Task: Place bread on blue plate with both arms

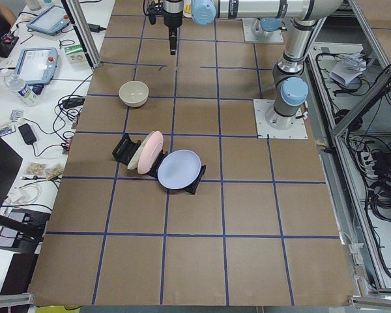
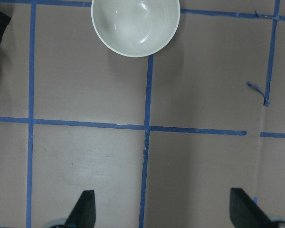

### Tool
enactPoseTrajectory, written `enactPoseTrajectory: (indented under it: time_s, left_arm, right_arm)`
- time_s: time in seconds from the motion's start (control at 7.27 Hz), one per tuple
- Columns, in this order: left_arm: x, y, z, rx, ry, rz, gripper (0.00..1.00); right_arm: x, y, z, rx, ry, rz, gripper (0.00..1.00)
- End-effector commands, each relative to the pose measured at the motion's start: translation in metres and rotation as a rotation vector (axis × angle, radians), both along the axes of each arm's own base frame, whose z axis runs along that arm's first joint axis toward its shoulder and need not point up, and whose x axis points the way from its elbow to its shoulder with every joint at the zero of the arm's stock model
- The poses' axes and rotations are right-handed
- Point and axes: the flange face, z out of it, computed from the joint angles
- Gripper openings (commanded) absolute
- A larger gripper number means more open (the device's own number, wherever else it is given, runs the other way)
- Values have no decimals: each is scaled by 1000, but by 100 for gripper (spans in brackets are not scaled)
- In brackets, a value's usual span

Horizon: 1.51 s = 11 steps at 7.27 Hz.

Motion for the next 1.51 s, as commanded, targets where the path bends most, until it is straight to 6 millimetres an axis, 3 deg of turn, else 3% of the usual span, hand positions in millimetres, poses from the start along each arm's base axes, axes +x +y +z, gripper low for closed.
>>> enactPoseTrajectory:
  time_s: [0.0, 0.14, 0.41, 0.55, 0.69, 0.96, 1.38]
  left_arm:
    - [0, 1, 1, -1, -2, 0, 100]
    - [0, 1, 2, -4, -2, -1, 100]
    - [11, 1, 11, -21, -18, 1, 100]
    - [16, 0, 13, -27, -20, 11, 100]
    - [36, -2, 18, -34, -24, 49, 100]
    - [115, -5, 22, -37, -30, 193, 100]
    - [233, -4, 0, 9, -28, 447, 100]
  right_arm:
    - [0, 2, -6, 18, -2, 0, 100]
    - [8, 3, -8, 14, -3, -9, 100]
    - [76, 13, -33, 24, 12, -21, 100]
    - [76, 14, -34, -4, 3, -26, 100]
    - [73, 14, -32, -7, -4, -31, 100]
    - [69, 14, -33, 1, -2, -29, 100]
    - [65, 12, -32, -7, -1, -34, 100]
